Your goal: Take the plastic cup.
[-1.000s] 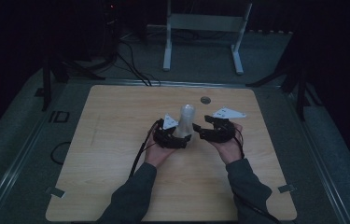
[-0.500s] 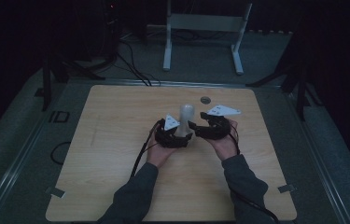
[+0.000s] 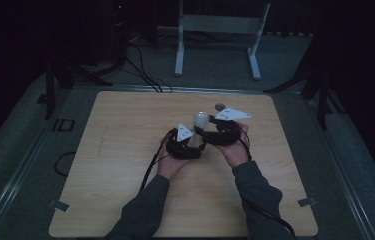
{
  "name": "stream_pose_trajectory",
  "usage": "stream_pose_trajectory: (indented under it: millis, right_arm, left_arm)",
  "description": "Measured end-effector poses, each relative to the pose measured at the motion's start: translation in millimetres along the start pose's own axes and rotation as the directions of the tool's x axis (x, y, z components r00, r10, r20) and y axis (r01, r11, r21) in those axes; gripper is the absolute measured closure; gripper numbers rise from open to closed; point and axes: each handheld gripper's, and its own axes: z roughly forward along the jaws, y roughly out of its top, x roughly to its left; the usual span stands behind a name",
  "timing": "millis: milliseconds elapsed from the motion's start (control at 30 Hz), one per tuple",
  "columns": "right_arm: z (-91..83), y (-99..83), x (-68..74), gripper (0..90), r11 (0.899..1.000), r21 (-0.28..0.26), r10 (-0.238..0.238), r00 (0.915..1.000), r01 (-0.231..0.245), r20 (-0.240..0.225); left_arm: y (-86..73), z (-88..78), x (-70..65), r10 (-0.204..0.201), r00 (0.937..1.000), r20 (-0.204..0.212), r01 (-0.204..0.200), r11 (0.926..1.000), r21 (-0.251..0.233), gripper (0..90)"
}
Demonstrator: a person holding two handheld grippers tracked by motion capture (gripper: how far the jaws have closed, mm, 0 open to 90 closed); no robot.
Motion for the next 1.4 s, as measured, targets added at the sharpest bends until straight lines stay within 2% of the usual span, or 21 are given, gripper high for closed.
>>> stream_pose_trajectory:
  millis: [233,300,333,567,933,1100,1167,1400]
  right_arm:
    - [8.4,9.1,-0.7,32.2,1.000,0.009,0.004,1.0000,-0.004,-0.004]
    - [11.3,11.2,-1.2,33.9,1.000,0.015,0.003,1.0000,-0.003,-0.001]
    - [12.6,12.5,-2.0,37.9,1.000,0.014,0.010,1.0000,-0.010,0.000]
    - [11.0,14.5,-1.6,39.2,1.000,0.014,0.005,1.0000,-0.006,0.003]
    - [2.4,23.1,-7.1,39.9,0.999,-0.012,0.038,0.9993,-0.038,-0.004]
    - [2.3,25.1,-7.9,40.5,0.999,-0.010,0.050,0.9987,-0.050,-0.009]
    - [2.9,25.5,-7.9,40.7,0.998,-0.010,0.055,0.9984,-0.056,-0.015]
    - [4.4,28.3,-6.0,41.0,0.998,-0.005,0.056,0.9979,-0.057,-0.033]
  left_arm:
    - [-0.8,-0.4,-0.5,0.007,1.0000,-0.004,-0.007,1.0000,-0.004,22.4]
    - [-0.9,-0.7,-0.3,0.007,1.0000,-0.004,-0.007,1.0000,-0.003,22.5]
    - [-1.1,-0.8,-0.4,0.009,0.9999,-0.005,-0.009,1.0000,-0.004,22.7]
    - [-0.8,-2.0,-0.2,0.024,0.9997,-0.007,-0.024,0.9997,-0.004,23.4]
    - [-0.7,-1.9,-1.3,0.024,0.9997,-0.009,-0.024,0.9997,-0.010,26.0]
    - [3.0,0.7,-1.6,0.001,1.0000,0.000,-0.001,0.9998,-0.018,19.3]
    - [5.4,1.5,-2.4,0.001,1.0000,-0.009,-0.001,0.9996,-0.030,18.5]
    - [8.4,4.0,-2.5,0.010,0.9995,-0.031,-0.011,0.9997,-0.020,20.2]
